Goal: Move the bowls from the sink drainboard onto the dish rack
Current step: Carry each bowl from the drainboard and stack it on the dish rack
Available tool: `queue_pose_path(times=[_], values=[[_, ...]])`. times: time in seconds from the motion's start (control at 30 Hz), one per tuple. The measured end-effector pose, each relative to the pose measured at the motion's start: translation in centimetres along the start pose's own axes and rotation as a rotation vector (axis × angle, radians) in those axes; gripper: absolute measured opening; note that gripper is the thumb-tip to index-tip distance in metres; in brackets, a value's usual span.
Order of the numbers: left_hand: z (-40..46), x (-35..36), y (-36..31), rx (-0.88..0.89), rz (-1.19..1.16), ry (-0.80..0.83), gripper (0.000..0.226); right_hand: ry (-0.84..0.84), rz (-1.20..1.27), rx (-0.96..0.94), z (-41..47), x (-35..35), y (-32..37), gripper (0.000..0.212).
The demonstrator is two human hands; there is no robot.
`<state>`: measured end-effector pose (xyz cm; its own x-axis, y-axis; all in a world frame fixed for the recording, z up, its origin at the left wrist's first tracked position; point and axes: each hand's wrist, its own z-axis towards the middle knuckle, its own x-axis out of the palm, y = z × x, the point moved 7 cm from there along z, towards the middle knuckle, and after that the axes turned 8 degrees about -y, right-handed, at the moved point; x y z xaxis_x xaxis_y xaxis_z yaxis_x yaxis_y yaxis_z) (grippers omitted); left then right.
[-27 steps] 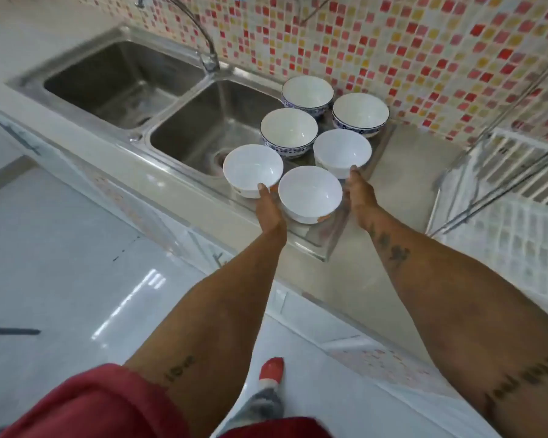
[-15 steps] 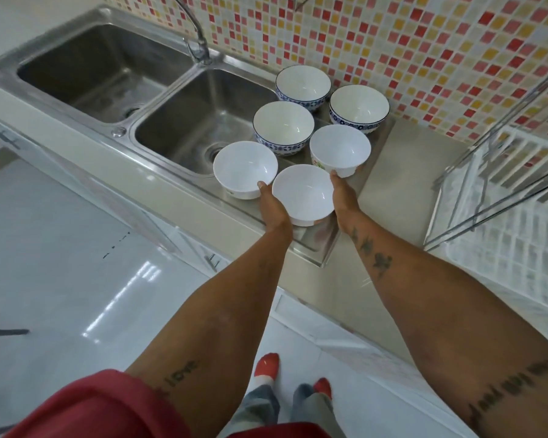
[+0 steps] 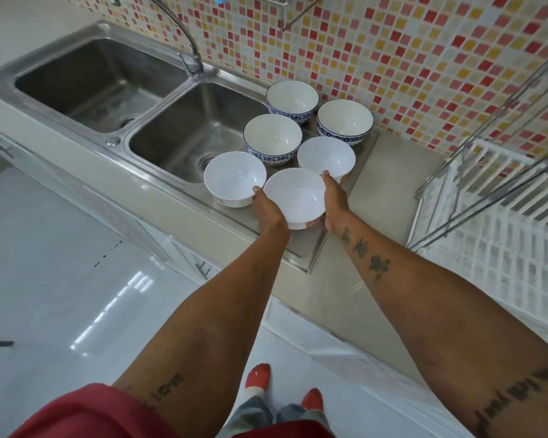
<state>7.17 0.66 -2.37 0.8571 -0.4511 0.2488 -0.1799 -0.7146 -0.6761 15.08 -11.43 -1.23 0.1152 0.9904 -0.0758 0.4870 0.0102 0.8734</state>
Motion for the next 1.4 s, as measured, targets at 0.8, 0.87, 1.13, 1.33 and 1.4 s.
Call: queue_pose_path(times=[0.8, 0.87, 1.13, 1.33, 1.4], values=[[-35.1, 20.9, -14.2, -0.046, -0.069, 1.111, 0.043, -0.584, 0.327, -1.07, -26.3, -23.4, 34.3, 0.032], [-38.1, 22.4, -12.0, -0.121, 0.048, 1.246, 0.042, -0.635, 0.346, -1.066, -26.6, -26.7, 34.2, 0.035], [-46.8, 27.1, -4.4, -0.119, 0.537, 1.533, 0.04, -0.779, 0.474, -1.052, -25.5, -39.2, 33.0, 0.034], [-49.2, 32.7, 0.9, 0.009, 0.639, 1.397, 0.049, -0.848, 0.435, -0.937, -22.1, -47.4, 32.1, 0.024], [-49.1, 35.2, 2.4, 0.247, 0.69, 1.313, 0.062, -0.865, 0.331, -0.796, -20.1, -49.9, 31.8, 0.03]])
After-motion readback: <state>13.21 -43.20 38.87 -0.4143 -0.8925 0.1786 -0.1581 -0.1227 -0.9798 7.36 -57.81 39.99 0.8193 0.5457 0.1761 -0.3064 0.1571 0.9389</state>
